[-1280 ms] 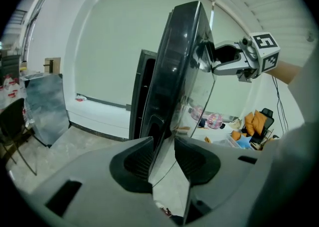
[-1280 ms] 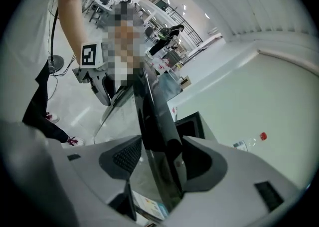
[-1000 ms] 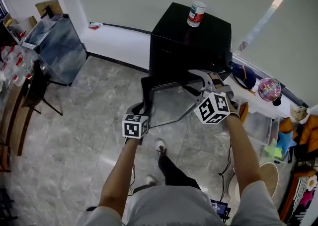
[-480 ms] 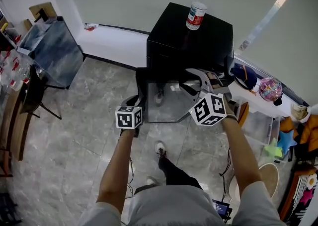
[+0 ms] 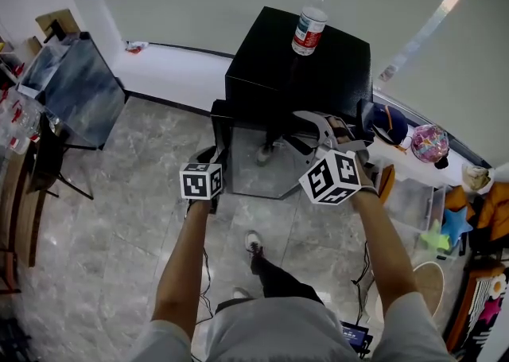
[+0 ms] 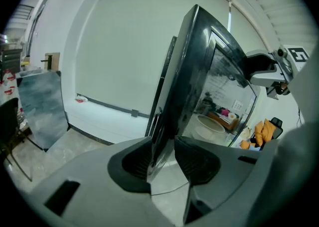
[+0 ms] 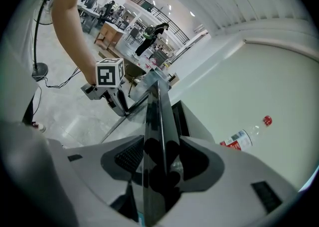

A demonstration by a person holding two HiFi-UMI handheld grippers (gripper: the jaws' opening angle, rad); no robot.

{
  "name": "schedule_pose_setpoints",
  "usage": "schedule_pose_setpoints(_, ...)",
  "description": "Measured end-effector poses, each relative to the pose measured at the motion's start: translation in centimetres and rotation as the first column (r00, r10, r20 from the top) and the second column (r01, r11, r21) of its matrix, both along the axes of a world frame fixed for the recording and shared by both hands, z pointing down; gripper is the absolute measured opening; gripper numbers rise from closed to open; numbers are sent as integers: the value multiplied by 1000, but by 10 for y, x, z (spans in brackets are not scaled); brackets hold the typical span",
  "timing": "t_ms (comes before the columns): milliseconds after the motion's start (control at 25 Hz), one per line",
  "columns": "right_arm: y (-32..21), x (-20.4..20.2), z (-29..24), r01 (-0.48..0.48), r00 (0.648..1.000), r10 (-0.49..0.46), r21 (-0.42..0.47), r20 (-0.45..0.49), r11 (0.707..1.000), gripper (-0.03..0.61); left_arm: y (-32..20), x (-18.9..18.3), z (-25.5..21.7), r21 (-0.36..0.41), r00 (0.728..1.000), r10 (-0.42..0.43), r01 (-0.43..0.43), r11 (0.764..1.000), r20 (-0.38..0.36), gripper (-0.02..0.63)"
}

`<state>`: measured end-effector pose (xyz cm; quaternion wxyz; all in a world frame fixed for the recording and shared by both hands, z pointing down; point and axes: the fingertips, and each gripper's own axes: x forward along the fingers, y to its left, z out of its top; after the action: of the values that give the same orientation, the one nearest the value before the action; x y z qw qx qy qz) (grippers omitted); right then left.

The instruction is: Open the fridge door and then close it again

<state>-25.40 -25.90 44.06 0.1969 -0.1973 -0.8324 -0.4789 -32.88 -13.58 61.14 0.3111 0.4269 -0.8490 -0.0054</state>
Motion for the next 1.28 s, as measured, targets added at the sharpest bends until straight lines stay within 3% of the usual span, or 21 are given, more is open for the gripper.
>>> schedule_pose_setpoints(200, -9, -10, 0, -3, 1000, 2, 29, 22, 1000, 219, -14, -19, 0, -4, 1000, 8, -8, 1000, 1, 124)
schedule_pose_setpoints(680, -26, -27, 1, -67, 998, 67, 5, 8, 998, 218, -43, -45, 4, -35, 1000, 22, -22, 999, 17, 120)
schedule_pose_setpoints(920, -26, -27, 0, -62, 998, 61, 3, 8, 998, 218, -36, -40, 2, -44, 1000, 14, -12, 999, 26, 120)
schedule_pose_setpoints(1280, -14, 9, -11, -100, 992, 108, -126, 62, 987, 198, 8, -10, -48, -10, 993, -3, 4, 1000, 120, 120)
